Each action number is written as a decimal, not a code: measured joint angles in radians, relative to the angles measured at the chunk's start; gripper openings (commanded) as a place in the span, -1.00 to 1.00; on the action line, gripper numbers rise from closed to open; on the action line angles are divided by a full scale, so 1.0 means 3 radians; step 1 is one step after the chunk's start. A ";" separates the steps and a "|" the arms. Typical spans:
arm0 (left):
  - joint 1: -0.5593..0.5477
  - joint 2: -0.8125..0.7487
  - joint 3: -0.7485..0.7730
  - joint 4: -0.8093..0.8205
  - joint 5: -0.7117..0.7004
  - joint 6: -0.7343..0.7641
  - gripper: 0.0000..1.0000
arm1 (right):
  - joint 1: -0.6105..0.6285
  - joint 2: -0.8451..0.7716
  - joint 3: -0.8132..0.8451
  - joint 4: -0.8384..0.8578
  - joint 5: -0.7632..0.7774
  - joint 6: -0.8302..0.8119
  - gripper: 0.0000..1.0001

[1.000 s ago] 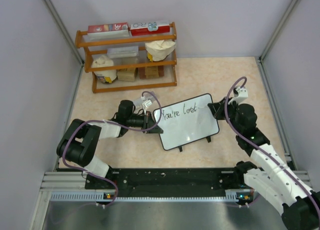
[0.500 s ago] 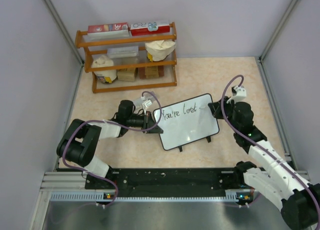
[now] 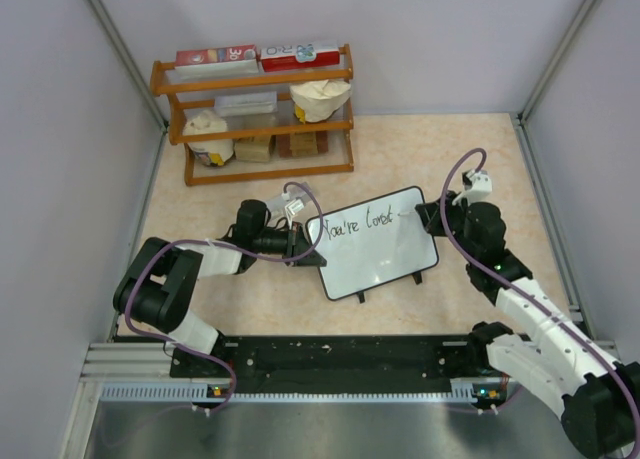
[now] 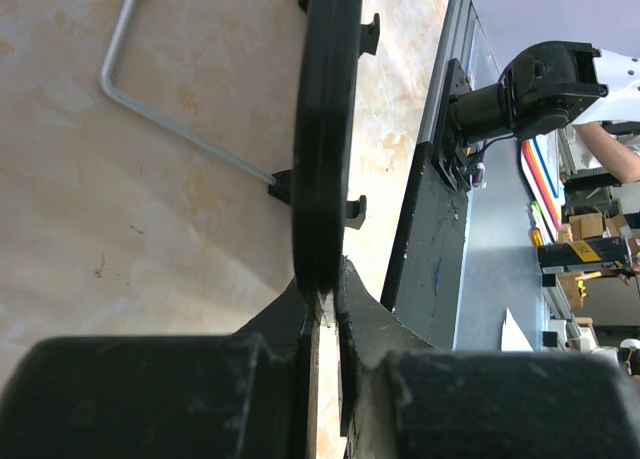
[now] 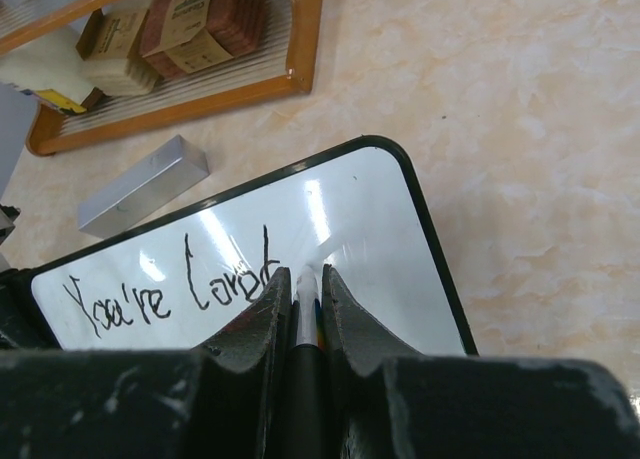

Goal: Write a sentence on the whiteboard
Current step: Write a sentence at the center of the board.

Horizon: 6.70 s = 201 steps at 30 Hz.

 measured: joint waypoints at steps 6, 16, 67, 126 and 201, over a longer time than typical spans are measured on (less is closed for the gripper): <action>0.0000 0.0000 0.0000 0.0009 0.0003 0.0004 -1.00 | 0.0000 -0.0062 -0.0011 -0.0081 -0.0011 -0.0014 -1.00; 0.0000 0.0000 0.0000 0.0010 0.0004 0.0004 -1.00 | 0.0000 -0.0181 -0.0104 -0.0172 -0.0122 -0.0031 -1.00; 0.0000 0.0000 0.0000 0.0010 0.0004 0.0015 -1.00 | 0.1546 0.0432 -0.0132 0.0589 -0.0178 -0.0211 -1.00; 0.0000 0.0000 0.0000 0.0010 0.0003 0.0014 -1.00 | 0.1619 0.0633 -0.0149 0.0586 -0.0057 -0.0084 -1.00; 0.0000 0.0000 0.0000 0.0010 0.0005 0.0015 -1.00 | 0.1521 0.0576 0.0169 0.0366 0.0169 -0.0123 -1.00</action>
